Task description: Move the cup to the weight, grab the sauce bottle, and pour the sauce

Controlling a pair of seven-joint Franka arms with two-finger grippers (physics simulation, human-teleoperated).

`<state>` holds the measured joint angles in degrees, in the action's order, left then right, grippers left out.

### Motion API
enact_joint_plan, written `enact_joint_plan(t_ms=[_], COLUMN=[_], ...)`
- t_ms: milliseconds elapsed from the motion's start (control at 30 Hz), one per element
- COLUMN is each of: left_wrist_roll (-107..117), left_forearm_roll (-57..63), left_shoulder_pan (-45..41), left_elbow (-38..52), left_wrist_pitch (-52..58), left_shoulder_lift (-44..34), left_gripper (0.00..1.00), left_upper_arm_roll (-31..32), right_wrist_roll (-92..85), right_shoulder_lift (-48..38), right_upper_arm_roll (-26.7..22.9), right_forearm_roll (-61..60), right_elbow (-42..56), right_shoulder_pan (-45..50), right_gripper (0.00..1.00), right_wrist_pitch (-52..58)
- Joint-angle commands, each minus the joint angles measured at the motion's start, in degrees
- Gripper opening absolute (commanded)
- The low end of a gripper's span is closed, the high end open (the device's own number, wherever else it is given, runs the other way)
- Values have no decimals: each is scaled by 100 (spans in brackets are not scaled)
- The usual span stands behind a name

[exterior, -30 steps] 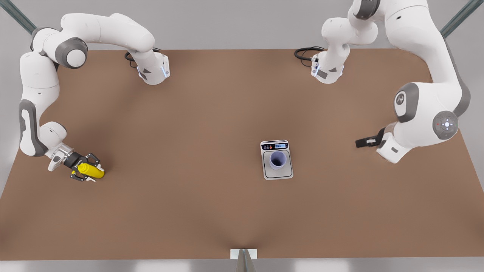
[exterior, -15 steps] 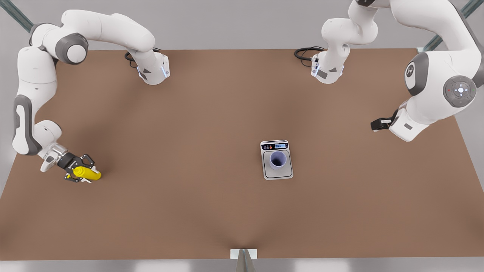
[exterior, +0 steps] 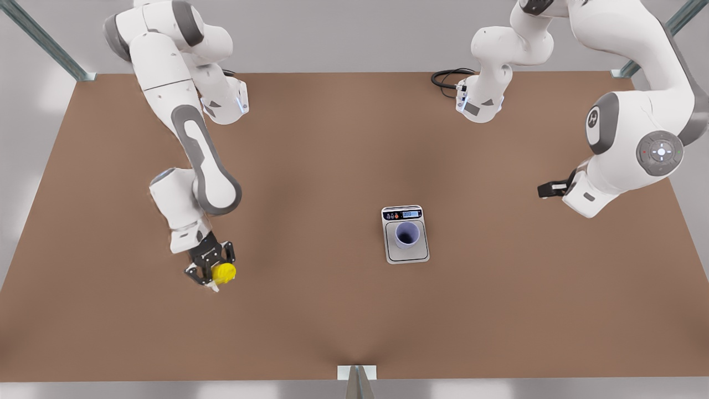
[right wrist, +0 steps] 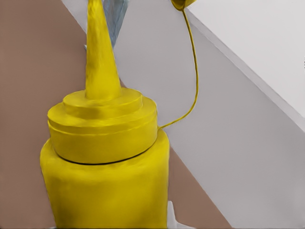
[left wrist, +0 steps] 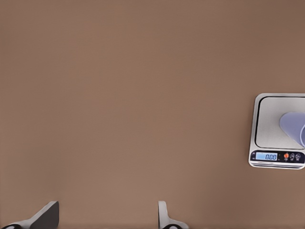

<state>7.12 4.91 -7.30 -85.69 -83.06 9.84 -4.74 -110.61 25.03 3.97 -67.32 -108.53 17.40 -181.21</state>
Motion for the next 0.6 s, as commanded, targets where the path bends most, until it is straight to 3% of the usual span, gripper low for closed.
enact_joint_plan(t_ms=[0,100,233,267,400,567], left_wrist_roll=[9,18,9,0,9,9], left_forearm_roll=[1,1,1,-8,-16,-8], left_shoulder_pan=[0,0,0,0,0,0], left_elbow=[0,0,9,9,9,9], left_wrist_pitch=[0,0,9,9,9,0], left_shoulder_lift=[0,0,-18,-18,-9,0], left_gripper=[100,100,100,100,100,100], left_upper_arm_roll=[0,0,0,0,0,0], right_wrist_roll=[-83,-785,-998,-998,-998,-971], right_shoulder_lift=[11,230,696,837,1232,1417], right_upper_arm_roll=[-10,-45,-1486,-1592,-1671,-1671], right_forearm_roll=[0,-9,-35,-35,-53,-167], right_elbow=[-1,-37,244,446,1185,1220], right_shoulder_pan=[105,1159,3181,3349,3788,4114], right_gripper=[58,58,58,58,58,59], right_wrist_pitch=[-186,-1398,-1681,-1672,-1663,-1663])
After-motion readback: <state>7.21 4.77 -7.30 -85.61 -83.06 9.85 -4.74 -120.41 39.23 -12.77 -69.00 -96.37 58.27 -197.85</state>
